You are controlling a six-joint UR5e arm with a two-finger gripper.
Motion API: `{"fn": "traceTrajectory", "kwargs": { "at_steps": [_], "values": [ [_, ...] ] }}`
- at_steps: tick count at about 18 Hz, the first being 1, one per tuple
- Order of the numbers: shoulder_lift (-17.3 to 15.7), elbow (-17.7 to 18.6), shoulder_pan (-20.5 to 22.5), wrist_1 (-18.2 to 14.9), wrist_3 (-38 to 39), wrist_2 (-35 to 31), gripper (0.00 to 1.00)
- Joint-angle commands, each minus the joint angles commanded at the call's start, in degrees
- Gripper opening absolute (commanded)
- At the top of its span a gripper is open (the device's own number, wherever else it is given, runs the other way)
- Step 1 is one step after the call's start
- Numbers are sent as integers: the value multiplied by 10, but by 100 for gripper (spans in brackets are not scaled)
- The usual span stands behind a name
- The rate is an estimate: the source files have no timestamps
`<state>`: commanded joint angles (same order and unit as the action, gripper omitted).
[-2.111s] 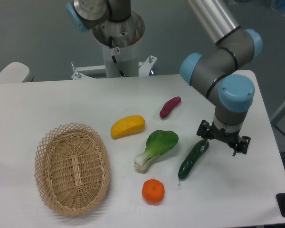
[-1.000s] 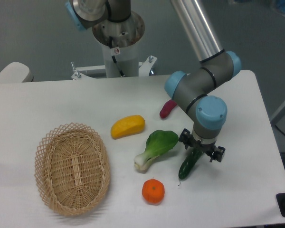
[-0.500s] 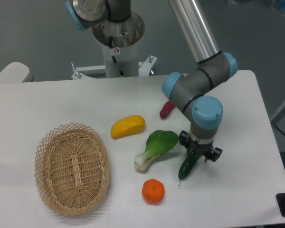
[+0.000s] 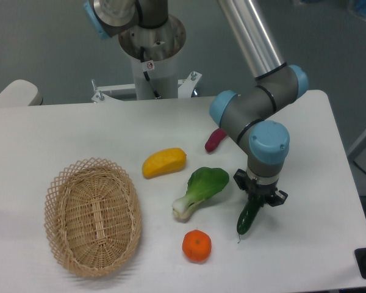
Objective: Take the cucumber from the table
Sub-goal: 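Lift the gripped cucumber up off the table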
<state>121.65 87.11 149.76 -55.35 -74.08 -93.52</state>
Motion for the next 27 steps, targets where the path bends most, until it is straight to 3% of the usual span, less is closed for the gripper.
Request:
{"fn": "traceTrajectory", "kwargs": {
  "at_steps": [3,7,12,17,27],
  "values": [
    [-19,-24,4,-32,-27,0,18],
    [-50,-44,40,-84,-102,6,18],
    [-64,-58,71,-117,-163,9,18],
    [-76,-62,96,-130,-200,39,18],
    [-79,-62,100,-131,-200,43,18]
  ]
}}
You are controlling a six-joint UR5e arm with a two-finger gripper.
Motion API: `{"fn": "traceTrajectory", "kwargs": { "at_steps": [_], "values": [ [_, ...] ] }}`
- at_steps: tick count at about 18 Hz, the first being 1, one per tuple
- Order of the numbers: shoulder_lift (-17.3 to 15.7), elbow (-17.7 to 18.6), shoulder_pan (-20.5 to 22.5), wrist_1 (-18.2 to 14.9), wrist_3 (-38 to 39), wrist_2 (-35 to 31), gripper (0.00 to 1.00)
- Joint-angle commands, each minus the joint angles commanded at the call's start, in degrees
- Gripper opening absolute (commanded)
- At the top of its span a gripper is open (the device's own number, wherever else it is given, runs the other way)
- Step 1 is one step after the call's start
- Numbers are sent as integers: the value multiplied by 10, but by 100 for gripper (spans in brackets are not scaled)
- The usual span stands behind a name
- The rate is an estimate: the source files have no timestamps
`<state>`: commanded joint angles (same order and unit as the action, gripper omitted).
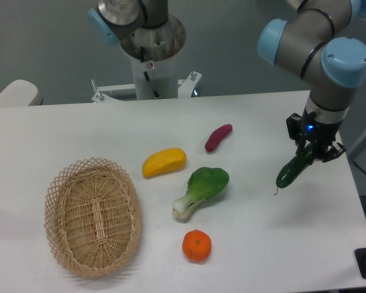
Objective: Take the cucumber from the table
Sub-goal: 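Lift the gripped cucumber up off the table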
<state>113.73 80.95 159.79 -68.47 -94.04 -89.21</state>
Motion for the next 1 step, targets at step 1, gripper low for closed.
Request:
{"fn": "traceTrajectory", "kwargs": {
  "at_steps": [1],
  "values": [
    [0,0,0,0,0,1,18]
  ]
}}
